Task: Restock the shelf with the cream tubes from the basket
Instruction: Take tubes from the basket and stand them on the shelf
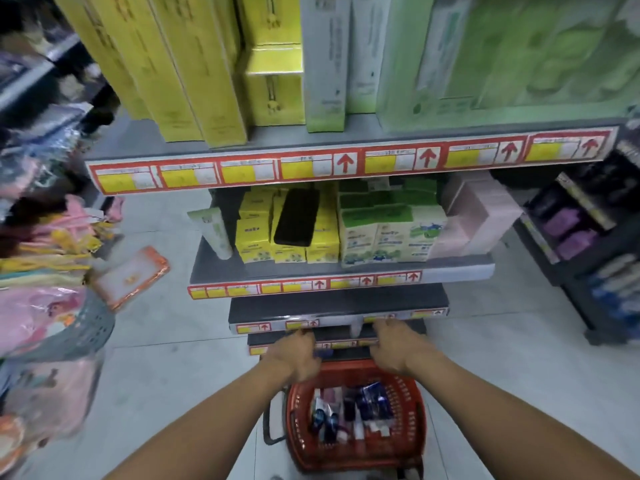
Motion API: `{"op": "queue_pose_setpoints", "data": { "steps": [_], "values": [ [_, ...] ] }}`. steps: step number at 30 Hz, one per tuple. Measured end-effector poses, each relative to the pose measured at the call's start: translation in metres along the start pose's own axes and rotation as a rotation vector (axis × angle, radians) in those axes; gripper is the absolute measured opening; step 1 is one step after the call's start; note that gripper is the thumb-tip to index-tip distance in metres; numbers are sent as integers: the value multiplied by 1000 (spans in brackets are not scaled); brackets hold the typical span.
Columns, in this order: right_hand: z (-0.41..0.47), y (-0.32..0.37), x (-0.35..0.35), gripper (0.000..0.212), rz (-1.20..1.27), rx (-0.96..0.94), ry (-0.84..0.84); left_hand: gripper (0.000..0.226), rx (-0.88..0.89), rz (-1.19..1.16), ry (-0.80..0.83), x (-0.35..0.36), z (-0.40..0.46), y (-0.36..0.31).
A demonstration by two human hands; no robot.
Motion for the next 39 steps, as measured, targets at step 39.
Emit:
{"op": "queue_pose_setpoints", "data": {
  "steps": [39],
  "values": [
    [346,-95,501,44,-56,-10,162,36,-205,-200,144,460,280,182]
  ]
}}
Point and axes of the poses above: each hand's wrist, its own z-axis towards the middle knuckle, its own x-axis out of the palm, y = z × x, the point moved 8 cm from there along z, towards the middle knuckle, and after that the axes turned 8 degrees about x, right-handed, at the moved point
